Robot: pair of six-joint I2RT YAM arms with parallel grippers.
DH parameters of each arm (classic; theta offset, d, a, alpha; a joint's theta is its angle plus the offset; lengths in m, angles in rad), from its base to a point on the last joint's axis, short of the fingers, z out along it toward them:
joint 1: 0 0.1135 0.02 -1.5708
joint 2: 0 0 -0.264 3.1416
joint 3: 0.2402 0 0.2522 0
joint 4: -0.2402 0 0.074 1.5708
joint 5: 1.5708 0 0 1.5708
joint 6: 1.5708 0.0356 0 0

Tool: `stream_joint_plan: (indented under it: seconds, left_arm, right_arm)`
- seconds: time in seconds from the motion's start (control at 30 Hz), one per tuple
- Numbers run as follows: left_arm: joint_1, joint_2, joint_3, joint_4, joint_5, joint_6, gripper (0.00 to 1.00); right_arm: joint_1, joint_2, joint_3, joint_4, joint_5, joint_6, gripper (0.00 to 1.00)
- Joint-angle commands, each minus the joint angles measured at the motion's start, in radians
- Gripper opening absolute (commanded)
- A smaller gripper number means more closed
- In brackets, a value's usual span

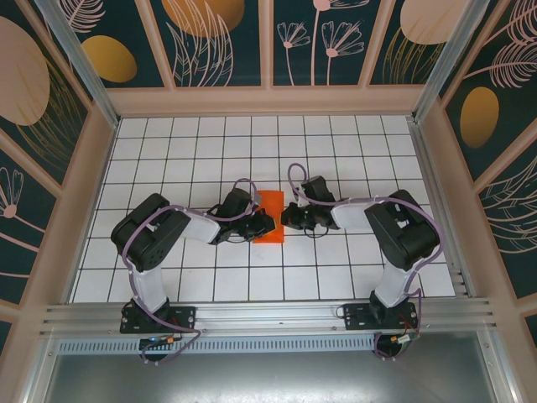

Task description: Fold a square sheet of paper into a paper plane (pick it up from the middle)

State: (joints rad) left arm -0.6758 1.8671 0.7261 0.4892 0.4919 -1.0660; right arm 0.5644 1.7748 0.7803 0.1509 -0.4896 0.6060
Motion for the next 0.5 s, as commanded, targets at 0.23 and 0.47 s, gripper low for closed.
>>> stream_joint_plan:
  seconds: [0.23,0.47]
  left_arm:
    - [-0.002,-0.092,0.083,-0.185,-0.139,0.097,0.06]
    - [-0.002,-0.031,0.106,-0.232,-0.167,0.103,0.05]
  right_arm:
    - [0.003,0.049,0.027,-0.108,0.069,-0.093,0.02]
    - [0.004,0.053,0.032,-0.115,0.069,-0.104,0.02]
